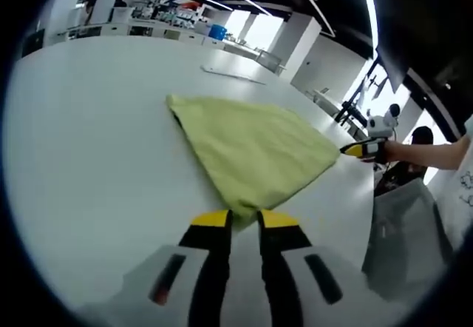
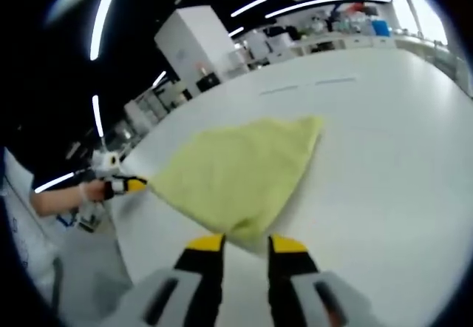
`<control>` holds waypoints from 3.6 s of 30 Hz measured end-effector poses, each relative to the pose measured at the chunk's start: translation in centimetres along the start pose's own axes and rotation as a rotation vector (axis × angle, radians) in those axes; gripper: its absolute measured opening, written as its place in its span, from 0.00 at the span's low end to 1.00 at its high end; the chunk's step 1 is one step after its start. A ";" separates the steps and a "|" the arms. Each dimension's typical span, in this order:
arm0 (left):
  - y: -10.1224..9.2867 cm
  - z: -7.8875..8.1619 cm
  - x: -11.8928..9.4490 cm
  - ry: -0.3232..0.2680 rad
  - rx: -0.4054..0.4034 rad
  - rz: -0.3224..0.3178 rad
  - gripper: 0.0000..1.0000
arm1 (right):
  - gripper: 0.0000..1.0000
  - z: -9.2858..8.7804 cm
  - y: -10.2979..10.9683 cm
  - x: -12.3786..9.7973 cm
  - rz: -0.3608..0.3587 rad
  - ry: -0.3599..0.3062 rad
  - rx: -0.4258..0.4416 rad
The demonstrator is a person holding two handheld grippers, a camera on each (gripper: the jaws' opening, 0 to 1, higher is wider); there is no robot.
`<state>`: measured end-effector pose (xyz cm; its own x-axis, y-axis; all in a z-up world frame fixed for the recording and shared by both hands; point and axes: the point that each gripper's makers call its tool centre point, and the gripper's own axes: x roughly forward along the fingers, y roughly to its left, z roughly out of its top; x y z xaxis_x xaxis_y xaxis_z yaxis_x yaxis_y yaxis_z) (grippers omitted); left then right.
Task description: Fold the garment on the visible template until the final outline fits inside the template.
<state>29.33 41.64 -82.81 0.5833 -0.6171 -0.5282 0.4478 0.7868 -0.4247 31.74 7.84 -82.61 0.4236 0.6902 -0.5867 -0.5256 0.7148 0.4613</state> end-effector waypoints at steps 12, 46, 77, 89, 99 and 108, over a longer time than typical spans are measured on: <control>0.1 -0.1 0.3 0.002 -0.027 -0.008 0.01 | 0.08 -0.5 0.0 0.6 0.008 0.007 0.010; -0.6 -2.5 -1.8 0.055 -0.027 -0.017 0.00 | 0.00 -2.5 -0.7 -2.7 -0.018 0.038 -0.035; -1.9 -3.3 -5.1 0.005 -0.028 -0.002 0.02 | 0.06 -4.2 0.2 -5.4 -0.026 0.009 0.010; -2.7 -0.5 -6.5 -0.055 0.095 0.024 0.61 | 0.85 -1.9 0.0 -7.9 -0.122 -0.081 -0.085; -3.4 -0.2 -6.6 -0.068 0.111 0.042 0.99 | 1.00 -3.0 0.3 -8.4 -0.166 -0.068 -0.120; -4.7 1.0 -7.6 -0.161 0.084 0.102 0.99 | 0.99 -2.3 2.8 -7.4 -0.110 -0.118 -0.084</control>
<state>23.45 42.64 -76.03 0.7261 -0.5301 -0.4379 0.4324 0.8472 -0.3087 25.41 4.51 -78.56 0.5629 0.6199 -0.5466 -0.5289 0.7784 0.3382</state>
